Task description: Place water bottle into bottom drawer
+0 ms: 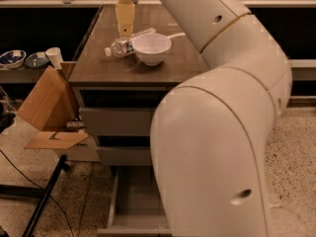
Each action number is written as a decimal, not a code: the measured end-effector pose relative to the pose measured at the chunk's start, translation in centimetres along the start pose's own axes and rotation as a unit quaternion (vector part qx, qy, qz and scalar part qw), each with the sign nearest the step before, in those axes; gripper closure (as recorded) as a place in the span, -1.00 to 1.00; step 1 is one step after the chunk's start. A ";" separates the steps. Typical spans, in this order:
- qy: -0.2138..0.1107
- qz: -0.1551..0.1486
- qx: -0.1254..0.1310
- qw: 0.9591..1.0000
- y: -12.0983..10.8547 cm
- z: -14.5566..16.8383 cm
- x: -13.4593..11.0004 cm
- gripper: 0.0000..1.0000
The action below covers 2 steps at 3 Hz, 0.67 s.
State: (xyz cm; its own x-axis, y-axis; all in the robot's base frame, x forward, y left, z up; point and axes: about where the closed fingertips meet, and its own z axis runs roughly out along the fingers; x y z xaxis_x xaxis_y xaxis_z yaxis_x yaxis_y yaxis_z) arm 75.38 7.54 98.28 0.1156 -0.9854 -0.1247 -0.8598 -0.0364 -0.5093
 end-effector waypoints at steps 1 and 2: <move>-0.011 -0.008 -0.021 1.000 0.0 2.1 -1.1 -1.00; -0.020 0.002 -0.035 0.999 0.0 4.2 -1.3 -1.00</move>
Offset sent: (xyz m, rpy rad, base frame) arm 0.0351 0.0207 -0.0446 0.0498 0.1194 0.0143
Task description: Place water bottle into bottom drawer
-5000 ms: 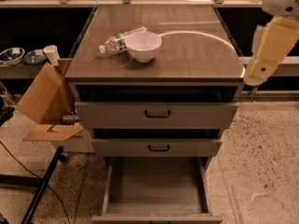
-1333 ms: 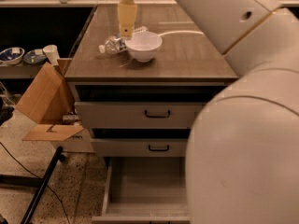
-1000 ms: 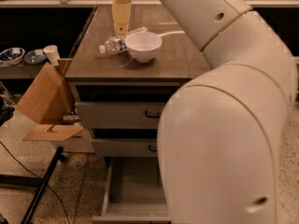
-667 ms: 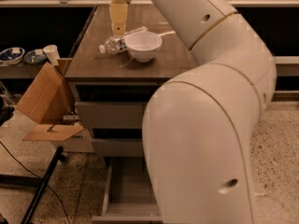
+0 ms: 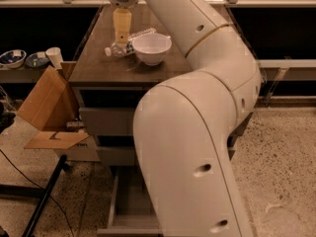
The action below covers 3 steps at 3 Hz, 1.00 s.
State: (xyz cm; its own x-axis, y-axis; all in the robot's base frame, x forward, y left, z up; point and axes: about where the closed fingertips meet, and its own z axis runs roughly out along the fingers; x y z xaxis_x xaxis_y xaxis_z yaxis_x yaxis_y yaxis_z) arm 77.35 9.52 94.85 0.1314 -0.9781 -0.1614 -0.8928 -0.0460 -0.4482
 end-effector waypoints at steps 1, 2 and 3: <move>-0.008 0.014 -0.009 1.000 -0.1 1.7 0.3 -1.00; -0.014 0.024 -0.014 1.000 -0.1 2.8 0.5 -1.00; -0.019 0.029 -0.017 0.999 -0.2 3.5 0.3 -1.00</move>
Offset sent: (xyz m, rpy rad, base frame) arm 0.0183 -0.0054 -0.0270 0.0565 0.0657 -0.0429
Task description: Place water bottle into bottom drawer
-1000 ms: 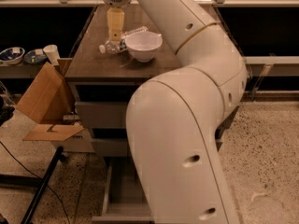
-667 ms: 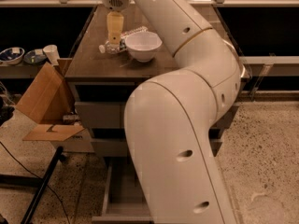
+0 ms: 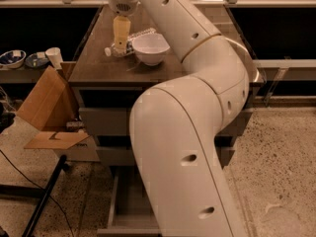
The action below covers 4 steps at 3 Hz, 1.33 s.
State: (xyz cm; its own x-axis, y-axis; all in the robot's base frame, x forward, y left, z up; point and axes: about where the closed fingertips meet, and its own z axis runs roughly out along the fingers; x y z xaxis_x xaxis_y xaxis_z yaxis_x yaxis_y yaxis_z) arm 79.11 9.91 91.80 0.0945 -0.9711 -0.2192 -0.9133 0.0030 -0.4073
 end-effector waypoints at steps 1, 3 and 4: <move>-0.002 -0.004 -0.016 1.000 0.3 1.5 -0.5 -1.00; -0.004 -0.012 -0.041 0.999 0.9 3.1 -0.7 -1.00; 0.001 -0.014 -0.050 0.999 1.2 3.4 -0.1 -1.00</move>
Offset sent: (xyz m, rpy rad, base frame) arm 0.0125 0.0134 -0.0166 -0.0227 0.0938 0.0447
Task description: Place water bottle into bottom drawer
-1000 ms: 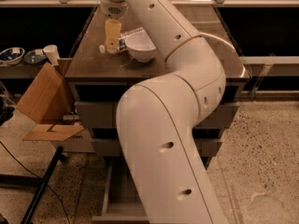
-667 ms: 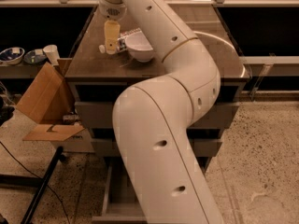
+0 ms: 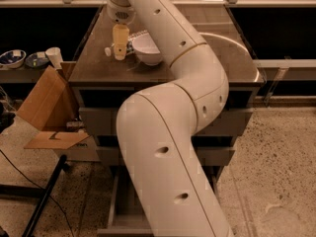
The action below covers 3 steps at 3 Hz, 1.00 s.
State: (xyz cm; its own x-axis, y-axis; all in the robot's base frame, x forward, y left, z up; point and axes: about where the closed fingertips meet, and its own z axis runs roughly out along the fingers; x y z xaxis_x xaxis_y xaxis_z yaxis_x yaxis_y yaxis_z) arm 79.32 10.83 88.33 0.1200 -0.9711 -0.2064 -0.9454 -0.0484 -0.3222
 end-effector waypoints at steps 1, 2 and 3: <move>0.003 -0.001 -0.006 1.000 0.1 0.2 0.5 -1.00; 0.005 -0.004 -0.013 1.000 0.3 0.5 0.9 -1.00; 0.001 -0.008 -0.018 1.000 0.4 1.2 0.8 -1.00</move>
Offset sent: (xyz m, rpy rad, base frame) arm -0.0032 -0.0273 0.0029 -0.0737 0.1163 0.0196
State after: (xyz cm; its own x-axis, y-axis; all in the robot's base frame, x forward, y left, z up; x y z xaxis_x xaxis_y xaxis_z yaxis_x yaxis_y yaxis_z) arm 79.40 10.30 86.89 0.1351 -0.9707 -0.1986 -0.9538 -0.0731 -0.2914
